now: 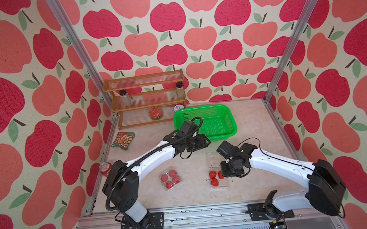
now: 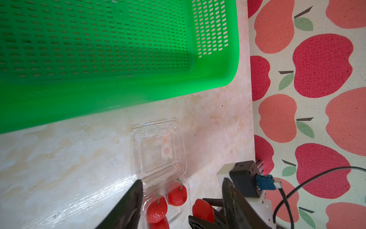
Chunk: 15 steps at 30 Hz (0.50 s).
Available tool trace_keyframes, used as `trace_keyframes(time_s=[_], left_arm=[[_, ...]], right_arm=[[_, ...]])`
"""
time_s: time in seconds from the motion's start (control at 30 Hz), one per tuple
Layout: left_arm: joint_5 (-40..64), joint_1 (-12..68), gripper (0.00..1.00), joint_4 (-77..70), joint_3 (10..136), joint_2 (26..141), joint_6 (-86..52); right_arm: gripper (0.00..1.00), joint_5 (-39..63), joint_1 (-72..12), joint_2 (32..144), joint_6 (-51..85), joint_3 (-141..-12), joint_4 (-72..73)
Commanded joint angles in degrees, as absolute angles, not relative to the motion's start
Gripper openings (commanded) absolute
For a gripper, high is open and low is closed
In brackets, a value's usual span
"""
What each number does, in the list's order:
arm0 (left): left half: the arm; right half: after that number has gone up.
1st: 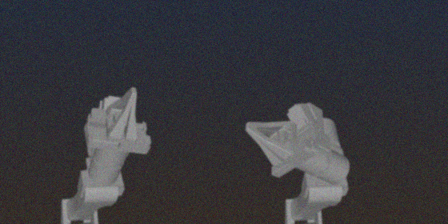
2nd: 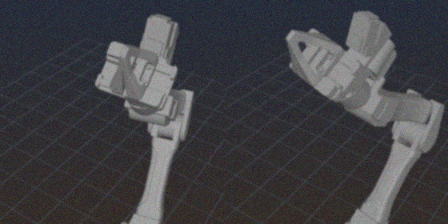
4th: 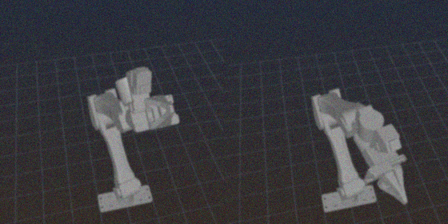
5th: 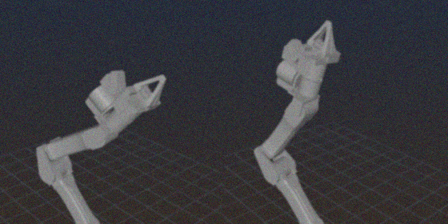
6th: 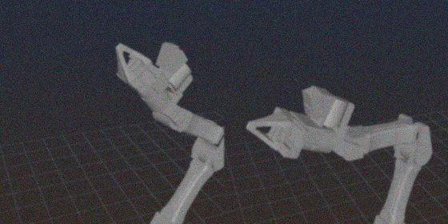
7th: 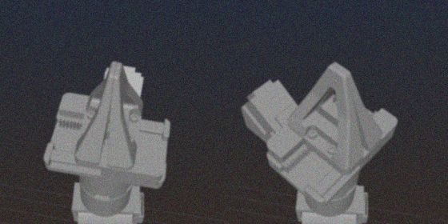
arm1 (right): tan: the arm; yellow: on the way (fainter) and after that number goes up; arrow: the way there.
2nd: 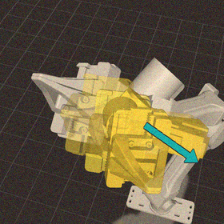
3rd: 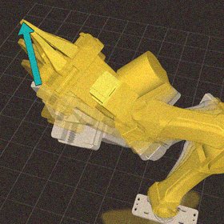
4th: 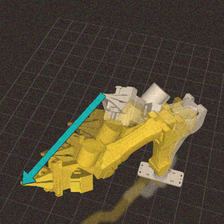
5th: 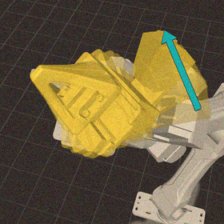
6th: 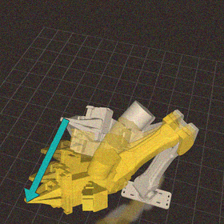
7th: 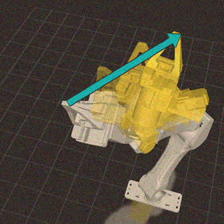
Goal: Pack strawberries into containers
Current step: Place the strawberry in the packing box.
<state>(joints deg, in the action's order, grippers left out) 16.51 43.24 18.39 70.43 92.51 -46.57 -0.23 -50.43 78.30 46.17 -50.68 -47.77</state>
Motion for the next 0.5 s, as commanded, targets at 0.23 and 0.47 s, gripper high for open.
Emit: trace_keyframes(time_s=[0.23,0.47], left_arm=[[11.45,43.51,0.62,23.01,67.64,86.48,-47.68],[11.36,43.50,0.62,23.09,67.24,85.98,-47.66]], right_arm=[[0.45,0.89,-55.62,82.62,47.81,-53.88,-44.36],[0.62,0.44,-55.63,81.24,48.94,-52.65,-45.52]])
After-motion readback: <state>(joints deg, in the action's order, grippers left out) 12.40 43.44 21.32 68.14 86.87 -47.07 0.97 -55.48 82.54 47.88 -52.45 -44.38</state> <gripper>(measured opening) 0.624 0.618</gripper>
